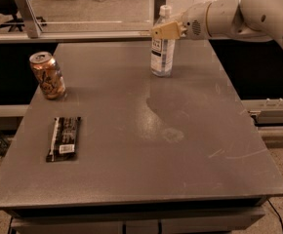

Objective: Move blue plastic bottle near orange can

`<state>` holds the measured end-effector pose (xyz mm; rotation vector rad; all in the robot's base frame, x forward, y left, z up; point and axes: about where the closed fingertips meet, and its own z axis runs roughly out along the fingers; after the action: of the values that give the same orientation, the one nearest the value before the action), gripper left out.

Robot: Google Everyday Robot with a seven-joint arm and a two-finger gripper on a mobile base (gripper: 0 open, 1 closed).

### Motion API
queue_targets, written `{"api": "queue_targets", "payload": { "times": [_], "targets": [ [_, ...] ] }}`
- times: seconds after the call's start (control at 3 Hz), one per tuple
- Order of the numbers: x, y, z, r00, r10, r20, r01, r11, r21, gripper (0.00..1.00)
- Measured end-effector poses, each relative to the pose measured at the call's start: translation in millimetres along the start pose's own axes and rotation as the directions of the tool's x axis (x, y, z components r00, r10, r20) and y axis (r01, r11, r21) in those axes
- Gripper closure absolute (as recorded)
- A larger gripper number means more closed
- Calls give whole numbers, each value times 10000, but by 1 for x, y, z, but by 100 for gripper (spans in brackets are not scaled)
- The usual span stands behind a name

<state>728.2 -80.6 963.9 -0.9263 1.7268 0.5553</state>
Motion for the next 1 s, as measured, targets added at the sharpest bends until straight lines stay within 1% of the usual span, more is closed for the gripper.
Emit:
{"api": "queue_targets", "payload": {
  "times": [0.33, 0.67, 1.0],
  "targets": [
    [1, 1, 2, 10000, 29, 0, -29, 10000, -37, 80],
    [1, 3, 5, 10000, 32, -6, -32, 10000, -85, 100],
    [1, 3, 6, 10000, 32, -6, -32, 9999, -96, 100]
  ]
}}
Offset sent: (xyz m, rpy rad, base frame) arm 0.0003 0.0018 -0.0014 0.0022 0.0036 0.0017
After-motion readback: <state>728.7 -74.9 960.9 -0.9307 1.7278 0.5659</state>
